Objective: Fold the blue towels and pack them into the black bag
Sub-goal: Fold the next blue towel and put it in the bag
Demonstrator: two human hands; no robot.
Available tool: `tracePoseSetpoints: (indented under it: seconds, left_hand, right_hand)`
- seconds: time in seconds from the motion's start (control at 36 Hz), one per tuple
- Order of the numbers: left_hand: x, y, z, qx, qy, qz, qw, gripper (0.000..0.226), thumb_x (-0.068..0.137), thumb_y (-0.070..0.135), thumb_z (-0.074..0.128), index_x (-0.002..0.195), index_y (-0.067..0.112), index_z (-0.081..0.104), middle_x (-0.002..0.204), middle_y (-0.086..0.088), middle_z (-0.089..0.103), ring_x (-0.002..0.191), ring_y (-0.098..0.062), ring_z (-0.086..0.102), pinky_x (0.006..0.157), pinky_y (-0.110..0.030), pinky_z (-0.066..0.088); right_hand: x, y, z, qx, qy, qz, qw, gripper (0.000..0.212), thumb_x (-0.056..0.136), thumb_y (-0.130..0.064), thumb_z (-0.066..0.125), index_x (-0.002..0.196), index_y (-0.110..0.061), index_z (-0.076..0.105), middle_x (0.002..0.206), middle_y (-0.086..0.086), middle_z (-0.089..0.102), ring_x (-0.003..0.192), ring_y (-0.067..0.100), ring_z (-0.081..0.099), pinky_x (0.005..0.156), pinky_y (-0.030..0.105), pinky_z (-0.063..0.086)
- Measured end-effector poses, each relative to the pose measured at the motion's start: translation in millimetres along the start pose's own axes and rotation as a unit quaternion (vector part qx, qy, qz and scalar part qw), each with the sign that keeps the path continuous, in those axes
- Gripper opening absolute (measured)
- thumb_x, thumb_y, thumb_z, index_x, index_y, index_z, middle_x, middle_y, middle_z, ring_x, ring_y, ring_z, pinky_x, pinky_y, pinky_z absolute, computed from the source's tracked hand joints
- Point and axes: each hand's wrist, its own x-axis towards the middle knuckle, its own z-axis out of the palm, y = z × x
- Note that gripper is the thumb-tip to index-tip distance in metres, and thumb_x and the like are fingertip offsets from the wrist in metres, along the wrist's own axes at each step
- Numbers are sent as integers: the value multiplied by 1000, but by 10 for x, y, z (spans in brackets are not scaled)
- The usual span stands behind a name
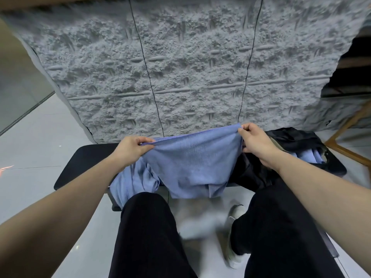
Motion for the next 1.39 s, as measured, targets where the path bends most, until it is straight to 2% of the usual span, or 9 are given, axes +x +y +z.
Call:
tracePoseSetpoints:
  seconds: [0.17,0.28,0.42,0.69,0.81,0.89,1.14,1.31,1.39]
  left_hand:
    - [3,125,-23,-48,25,58,997,39,90,13,71,122,34,61,80,1,57,51,-4,50,45,-22,51]
    - [49,183,-18,-176,48,-19,983,7,89,13,72,96,14,71,88,-3,66,72,-10,61,56,-19,57]
    - [165,184,2,-270,51,-62,959,11,86,15,75,83,9,67,83,-4,65,72,-8,66,62,-13,55]
    - [472,160,-79,-194,-11,-52,980,4,94,9,64,91,11,65,94,-6,60,89,-11,61,75,-13,56]
    - [659,250,-186,-170,17,-37,985,12,96,12,62,85,17,60,83,-5,55,77,-12,56,61,-11,50]
    - [817,355,-290,-174,49,-18,983,15,96,10,61,84,18,61,81,-4,56,77,-11,56,80,-22,54]
    - [1086,708,-619,-201,135,62,968,19,87,2,64,77,19,62,76,-2,59,74,-14,55,82,-31,48]
    - [979,574,-483,-112,130,91,981,19,86,3,62,76,18,57,78,-8,58,68,-18,47,61,-28,39]
    - [897,351,-250,-51,83,79,992,18,89,0,57,79,15,56,83,-13,59,64,-17,45,56,-28,35]
  right_hand:
    - [42,-9,-47,-79,48,-31,995,15,103,-29,47,92,-21,53,82,-1,55,72,15,48,68,31,39]
    - [80,-46,-83,-40,46,-17,998,19,102,-29,49,83,-24,50,71,-2,50,61,16,45,59,30,36]
    - [84,-145,-64,30,20,31,999,18,105,-29,44,88,-23,44,71,2,45,48,15,43,45,26,38]
    - [328,-279,23,81,8,61,995,17,106,-26,39,91,-19,43,92,10,56,68,22,63,74,38,56]
    - [485,-435,93,80,16,58,995,18,106,-22,38,88,-19,41,89,10,56,67,23,62,82,41,57]
    - [629,-600,121,84,21,48,995,18,105,-21,38,87,-20,41,90,10,55,66,23,62,79,41,56]
    - [964,-998,153,113,33,-7,993,12,98,-18,39,90,-19,48,94,10,59,76,26,64,83,34,54]
    - [986,-791,211,68,38,-6,997,12,91,-20,40,90,-14,50,106,16,62,105,30,66,90,33,55]
    - [950,-476,268,2,16,19,1000,13,90,-25,43,83,-17,50,97,11,57,96,26,62,89,39,55]
